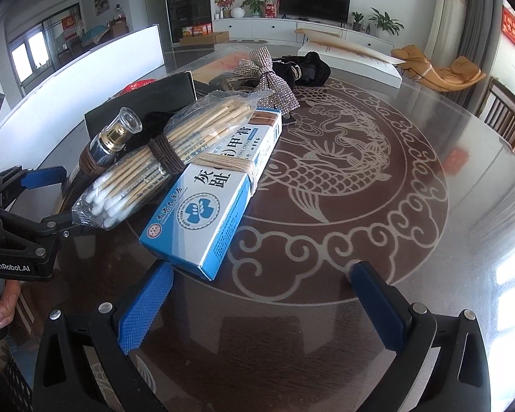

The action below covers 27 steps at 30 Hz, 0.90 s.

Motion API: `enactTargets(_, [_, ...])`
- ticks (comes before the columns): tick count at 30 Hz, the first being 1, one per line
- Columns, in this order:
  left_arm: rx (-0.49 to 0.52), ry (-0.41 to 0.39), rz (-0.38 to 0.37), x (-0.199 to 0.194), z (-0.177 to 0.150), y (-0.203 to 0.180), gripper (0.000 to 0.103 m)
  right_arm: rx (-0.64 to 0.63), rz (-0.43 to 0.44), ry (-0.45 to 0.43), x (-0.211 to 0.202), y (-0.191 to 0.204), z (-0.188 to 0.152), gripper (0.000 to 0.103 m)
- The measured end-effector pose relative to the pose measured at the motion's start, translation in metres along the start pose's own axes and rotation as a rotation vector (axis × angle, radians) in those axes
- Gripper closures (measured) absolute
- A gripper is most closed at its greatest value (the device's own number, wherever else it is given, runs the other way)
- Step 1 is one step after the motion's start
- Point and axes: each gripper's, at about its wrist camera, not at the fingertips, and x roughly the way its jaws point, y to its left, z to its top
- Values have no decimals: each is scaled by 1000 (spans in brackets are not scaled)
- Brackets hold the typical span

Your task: Organize objects

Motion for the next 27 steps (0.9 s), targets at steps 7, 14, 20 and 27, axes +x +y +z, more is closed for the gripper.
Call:
enactTargets(7, [-3, -1, 1, 0, -1, -1, 0, -1, 1, -1, 0, -1, -1, 0])
enactTargets(14, [-3, -1, 1, 0, -1, -1, 0, -2, 1, -1, -1, -1, -1, 0])
enactTargets(20, [-3, -1, 1, 0, -1, -1, 0, -2, 1, -1, 0, -1, -1, 0])
enactTargets(27, [-3, -1, 1, 0, -1, -1, 0, -3, 3, -2, 0, -2, -1, 0])
